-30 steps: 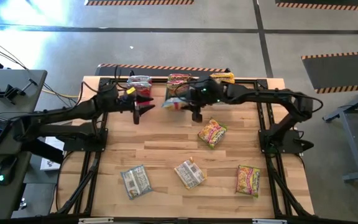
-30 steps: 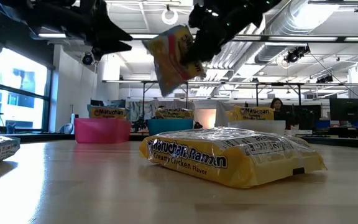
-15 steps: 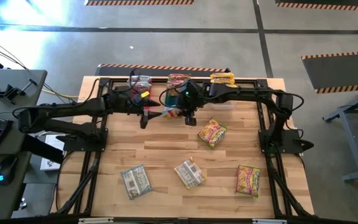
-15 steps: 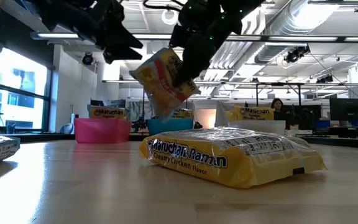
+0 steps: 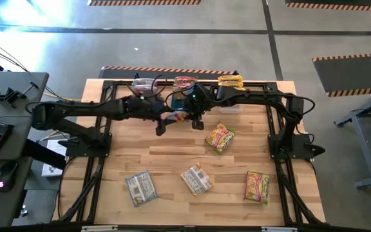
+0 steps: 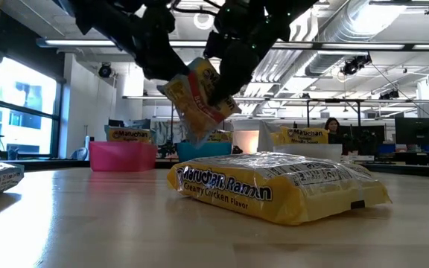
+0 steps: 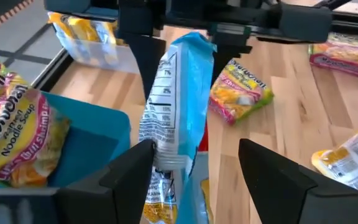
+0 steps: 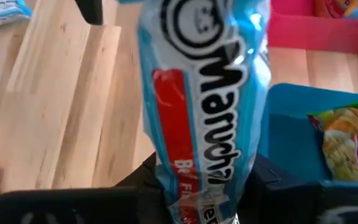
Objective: Sort Maruchan noodles
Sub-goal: Put the top blue noodle pack into the red bin
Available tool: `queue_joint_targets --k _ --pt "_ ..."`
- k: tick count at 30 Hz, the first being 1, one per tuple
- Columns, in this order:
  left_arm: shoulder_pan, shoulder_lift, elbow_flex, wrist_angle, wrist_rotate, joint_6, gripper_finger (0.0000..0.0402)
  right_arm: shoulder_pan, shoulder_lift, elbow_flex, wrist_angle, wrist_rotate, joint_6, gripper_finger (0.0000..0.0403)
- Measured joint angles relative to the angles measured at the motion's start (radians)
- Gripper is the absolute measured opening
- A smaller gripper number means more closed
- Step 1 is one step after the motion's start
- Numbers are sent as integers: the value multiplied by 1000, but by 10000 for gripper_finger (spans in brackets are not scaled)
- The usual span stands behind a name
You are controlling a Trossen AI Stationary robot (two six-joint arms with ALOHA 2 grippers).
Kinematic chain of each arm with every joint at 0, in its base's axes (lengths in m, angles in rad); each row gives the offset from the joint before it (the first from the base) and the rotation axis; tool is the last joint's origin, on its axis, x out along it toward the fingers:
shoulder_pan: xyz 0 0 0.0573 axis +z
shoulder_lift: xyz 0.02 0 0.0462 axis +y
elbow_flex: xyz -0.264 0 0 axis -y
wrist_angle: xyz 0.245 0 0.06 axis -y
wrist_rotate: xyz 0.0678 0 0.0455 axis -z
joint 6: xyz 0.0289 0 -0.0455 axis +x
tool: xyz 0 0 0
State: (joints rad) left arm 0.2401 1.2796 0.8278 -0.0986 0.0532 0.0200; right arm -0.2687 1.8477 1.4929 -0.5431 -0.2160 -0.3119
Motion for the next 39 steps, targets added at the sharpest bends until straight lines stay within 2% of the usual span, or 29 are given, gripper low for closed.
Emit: queue_joint_targets --k 10,22,25,30,35,39 --pt "-22 71 20 7 -3 3 219 4 0 0 26 -38 -4 91" --pt "-24 63 18 -15 -1 19 90 5 -7 0 46 -38 -12 132" --pt "-24 63 18 -13 -1 25 85 5 -23 0 39 -14 -11 151" --pt "-25 38 19 -7 2 14 85 8 -112 0 -15 20 -30 190" --pt "-26 -25 -29 -2 -1 -20 85 -4 -258 -27 -104 116 -52 214" --pt "-24 -93 -134 140 -16 -85 85 -45 -385 -191 -6 38 5 216"
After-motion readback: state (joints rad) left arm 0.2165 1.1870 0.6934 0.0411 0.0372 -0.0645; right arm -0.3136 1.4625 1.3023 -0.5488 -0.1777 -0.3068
